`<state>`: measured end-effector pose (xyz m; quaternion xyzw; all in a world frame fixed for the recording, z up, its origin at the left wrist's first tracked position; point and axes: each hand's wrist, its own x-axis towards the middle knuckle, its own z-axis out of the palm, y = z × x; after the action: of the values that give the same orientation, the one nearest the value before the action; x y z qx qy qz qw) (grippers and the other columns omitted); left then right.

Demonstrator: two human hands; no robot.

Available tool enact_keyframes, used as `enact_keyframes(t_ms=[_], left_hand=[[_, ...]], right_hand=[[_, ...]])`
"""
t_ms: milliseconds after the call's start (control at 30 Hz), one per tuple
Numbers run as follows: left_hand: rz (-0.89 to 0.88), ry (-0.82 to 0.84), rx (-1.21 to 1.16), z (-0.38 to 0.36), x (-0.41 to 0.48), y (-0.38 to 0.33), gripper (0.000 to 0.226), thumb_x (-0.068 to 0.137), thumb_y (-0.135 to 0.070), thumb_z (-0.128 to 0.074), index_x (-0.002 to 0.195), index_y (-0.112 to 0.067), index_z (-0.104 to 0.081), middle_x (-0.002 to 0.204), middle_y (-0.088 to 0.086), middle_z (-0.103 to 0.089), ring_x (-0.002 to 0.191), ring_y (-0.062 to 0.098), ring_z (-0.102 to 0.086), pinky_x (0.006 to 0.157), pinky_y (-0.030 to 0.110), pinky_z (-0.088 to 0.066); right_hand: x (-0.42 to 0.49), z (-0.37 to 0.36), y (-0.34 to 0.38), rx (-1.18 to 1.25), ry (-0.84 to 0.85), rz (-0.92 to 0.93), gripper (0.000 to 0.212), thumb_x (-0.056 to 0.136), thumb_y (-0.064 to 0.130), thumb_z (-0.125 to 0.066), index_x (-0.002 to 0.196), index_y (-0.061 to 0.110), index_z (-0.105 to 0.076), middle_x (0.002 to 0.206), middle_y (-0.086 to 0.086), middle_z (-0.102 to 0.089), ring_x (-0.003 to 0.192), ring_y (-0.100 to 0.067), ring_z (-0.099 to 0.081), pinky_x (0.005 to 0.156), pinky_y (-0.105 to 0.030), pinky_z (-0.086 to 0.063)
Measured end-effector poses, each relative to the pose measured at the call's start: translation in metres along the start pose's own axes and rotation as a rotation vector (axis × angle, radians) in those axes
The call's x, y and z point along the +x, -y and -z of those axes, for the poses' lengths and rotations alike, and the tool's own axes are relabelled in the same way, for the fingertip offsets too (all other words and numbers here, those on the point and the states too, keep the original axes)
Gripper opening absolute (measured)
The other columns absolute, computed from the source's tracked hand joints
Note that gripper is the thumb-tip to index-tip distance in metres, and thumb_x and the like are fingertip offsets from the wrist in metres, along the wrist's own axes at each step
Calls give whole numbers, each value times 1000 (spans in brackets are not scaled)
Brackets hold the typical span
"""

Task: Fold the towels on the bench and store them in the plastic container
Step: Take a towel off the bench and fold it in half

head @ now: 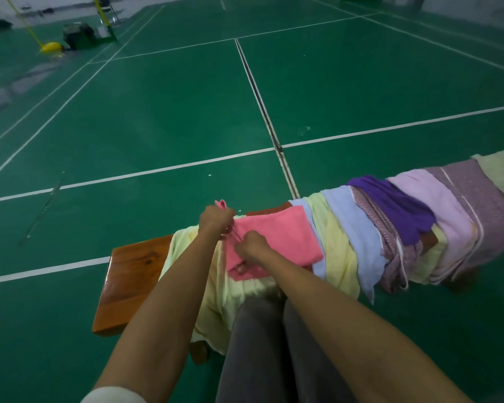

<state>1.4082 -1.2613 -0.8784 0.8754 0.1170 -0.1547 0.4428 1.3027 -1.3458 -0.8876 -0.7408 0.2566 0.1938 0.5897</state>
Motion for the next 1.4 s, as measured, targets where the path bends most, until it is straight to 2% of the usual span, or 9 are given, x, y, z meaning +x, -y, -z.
enact_keyframes(t_ms=[133, 333, 467, 633, 833, 1000, 1133, 1233, 1400], left_hand=[[-83, 16, 161, -20, -3, -6, 24, 76, -28, -63, 84, -6, -59, 85, 16, -67, 75, 33, -72, 68, 49, -64], [-143, 61, 324, -59, -19, -6, 14, 90, -17, -60, 84, -6, -57, 73, 8, -58, 73, 28, -63, 61, 32, -48], [-113, 98, 384, -77, -8, 10, 11, 87, -17, -58, 87, -7, -60, 89, 13, -69, 83, 29, -69, 74, 37, -59], [-144, 79, 410, -80, -3, -2, 32, 89, -24, -58, 111, -2, -63, 109, 18, -67, 101, 34, -66, 84, 38, -55], [-223, 65, 397, -88, -10, -41, 41, 95, -44, -60, 75, -10, -50, 88, 15, -63, 78, 29, -57, 67, 32, -42], [-206, 126, 463, -101, -12, -45, 13, 87, -18, -61, 80, -10, -55, 81, 13, -70, 68, 27, -71, 69, 38, -63], [-226, 144, 472, -115, -19, -43, 13, 88, -17, -59, 79, -8, -57, 74, 11, -66, 67, 27, -69, 64, 35, -59], [-233, 186, 483, -127, -20, -36, 13, 89, -11, -55, 79, -6, -61, 59, 5, -64, 50, 17, -65, 51, 28, -55], [-231, 185, 454, -133, -19, -34, 18, 87, -12, -53, 74, -6, -64, 54, 5, -65, 46, 17, -65, 53, 29, -58]], right_hand=[[6, 29, -16, -161, -63, 34, 28, 106, 30, -51, 98, 3, -57, 86, -16, -73, 61, -26, -70, 66, -42, -64], [14, 52, -47, -450, -240, 41, 17, 100, 25, -60, 87, 16, -53, 93, -5, -63, 87, -25, -68, 81, -37, -61], [20, 57, -61, -602, -244, 94, 20, 96, 31, -63, 104, 13, -60, 100, -8, -64, 93, -28, -65, 85, -39, -57], [25, 68, -58, -571, -143, 100, 23, 95, 31, -67, 84, 18, -52, 83, -1, -59, 70, -16, -58, 62, -26, -49], [13, 100, -43, -407, 58, 44, 28, 99, 29, -65, 83, 6, -69, 62, -6, -64, 40, -12, -50, 47, -23, -46], [11, 128, -51, -414, 18, 5, 21, 97, 19, -66, 86, 1, -67, 61, -8, -62, 42, -15, -53, 49, -27, -48], [12, 136, -64, -455, -32, -24, 13, 95, 10, -58, 90, -1, -64, 63, -10, -63, 45, -17, -56, 51, -29, -52], [15, 135, -70, -494, -29, -23, 11, 95, 7, -54, 92, -1, -61, 68, -13, -64, 47, -20, -59, 50, -30, -53], [19, 140, -70, -482, 20, -21, 16, 95, 10, -55, 89, -1, -65, 63, -10, -65, 47, -17, -60, 56, -30, -56]])
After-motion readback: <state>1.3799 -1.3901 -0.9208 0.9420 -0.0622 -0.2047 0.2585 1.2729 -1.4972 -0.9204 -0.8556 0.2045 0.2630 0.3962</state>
